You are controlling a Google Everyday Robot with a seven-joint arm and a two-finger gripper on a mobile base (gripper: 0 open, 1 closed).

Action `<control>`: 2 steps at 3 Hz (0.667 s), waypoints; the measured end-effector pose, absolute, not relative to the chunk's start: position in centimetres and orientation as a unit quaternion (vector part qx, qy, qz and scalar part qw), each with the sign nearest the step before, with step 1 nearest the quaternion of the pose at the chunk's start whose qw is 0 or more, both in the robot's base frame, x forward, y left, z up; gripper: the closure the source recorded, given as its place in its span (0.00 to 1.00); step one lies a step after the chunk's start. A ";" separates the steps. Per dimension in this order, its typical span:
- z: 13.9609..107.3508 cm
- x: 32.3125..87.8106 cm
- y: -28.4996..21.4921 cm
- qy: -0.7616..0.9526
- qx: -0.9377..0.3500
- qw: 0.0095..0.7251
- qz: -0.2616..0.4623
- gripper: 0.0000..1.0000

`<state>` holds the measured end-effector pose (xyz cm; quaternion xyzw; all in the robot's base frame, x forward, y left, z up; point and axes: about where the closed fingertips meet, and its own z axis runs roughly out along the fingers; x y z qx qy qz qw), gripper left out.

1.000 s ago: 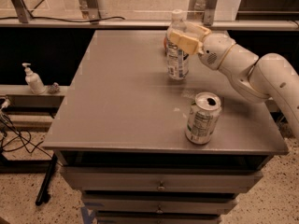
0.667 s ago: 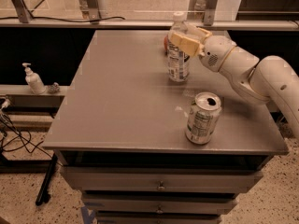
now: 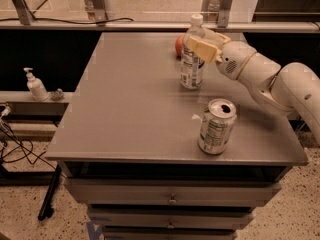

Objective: Place blue plastic bottle upright

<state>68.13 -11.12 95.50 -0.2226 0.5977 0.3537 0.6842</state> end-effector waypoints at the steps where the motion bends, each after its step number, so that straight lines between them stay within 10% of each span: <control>1: 95.6 68.1 -11.1 0.598 -0.222 0.684 0.354 0.36; 2: 95.7 68.1 -11.1 0.598 -0.222 0.684 0.354 0.12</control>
Offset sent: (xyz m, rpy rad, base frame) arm 0.0038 -0.0076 -0.0083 -0.0112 0.0202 -0.0121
